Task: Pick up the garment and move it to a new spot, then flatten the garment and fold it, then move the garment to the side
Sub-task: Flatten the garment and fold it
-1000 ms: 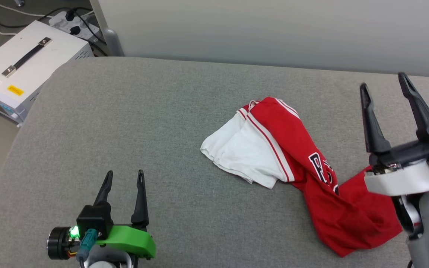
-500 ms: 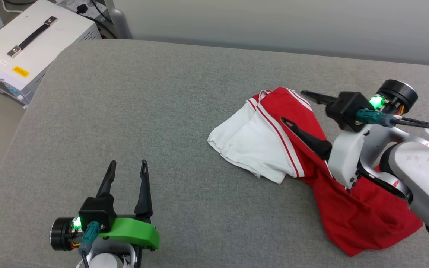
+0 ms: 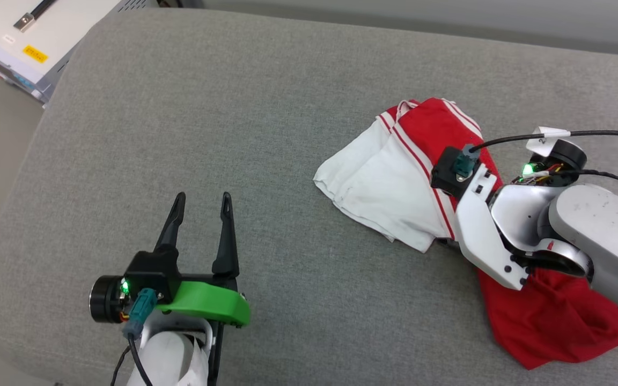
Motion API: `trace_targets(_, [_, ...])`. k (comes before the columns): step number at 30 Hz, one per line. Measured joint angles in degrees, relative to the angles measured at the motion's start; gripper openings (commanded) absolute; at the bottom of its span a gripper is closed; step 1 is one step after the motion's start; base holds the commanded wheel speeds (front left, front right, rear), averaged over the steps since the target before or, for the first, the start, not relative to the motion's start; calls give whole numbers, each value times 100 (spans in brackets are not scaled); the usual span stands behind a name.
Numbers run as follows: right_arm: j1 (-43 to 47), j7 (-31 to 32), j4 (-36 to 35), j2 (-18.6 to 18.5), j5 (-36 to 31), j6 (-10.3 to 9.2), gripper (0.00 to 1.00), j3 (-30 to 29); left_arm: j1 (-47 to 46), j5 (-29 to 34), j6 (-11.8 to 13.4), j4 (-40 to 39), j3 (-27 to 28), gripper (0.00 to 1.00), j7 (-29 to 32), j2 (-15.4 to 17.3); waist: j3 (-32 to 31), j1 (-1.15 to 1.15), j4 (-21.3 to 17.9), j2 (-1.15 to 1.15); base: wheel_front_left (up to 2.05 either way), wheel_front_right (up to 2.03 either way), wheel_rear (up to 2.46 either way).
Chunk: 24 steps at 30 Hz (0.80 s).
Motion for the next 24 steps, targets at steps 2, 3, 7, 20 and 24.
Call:
trace_targets(2, [-1,73,145,109,34,0,100,27,-106,-27,27,-2,-73,100,0,-1,133,0,63,0,0,0,0])
trace_targets(3, [1,85,277,199,21,0,100,36,-188,-78,65,-7,-136,100,0,-1,253,0,125,0,0,0,0])
trace_targets(7, [181,415,420,326,-303,-3,100,14,-315,-135,130,0,-221,100,0,-1,489,0,262,0,0,0,0])
trace_targets(20, [452,207,276,272,-730,-52,0,-154,-361,-176,197,166,-205,100,0,0,583,0,400,0,0,0,0])
trace_targets(24, [459,-400,314,343,-560,-48,0,-27,-326,-144,196,208,-130,100,0,-1,383,0,309,0,0,0,0])
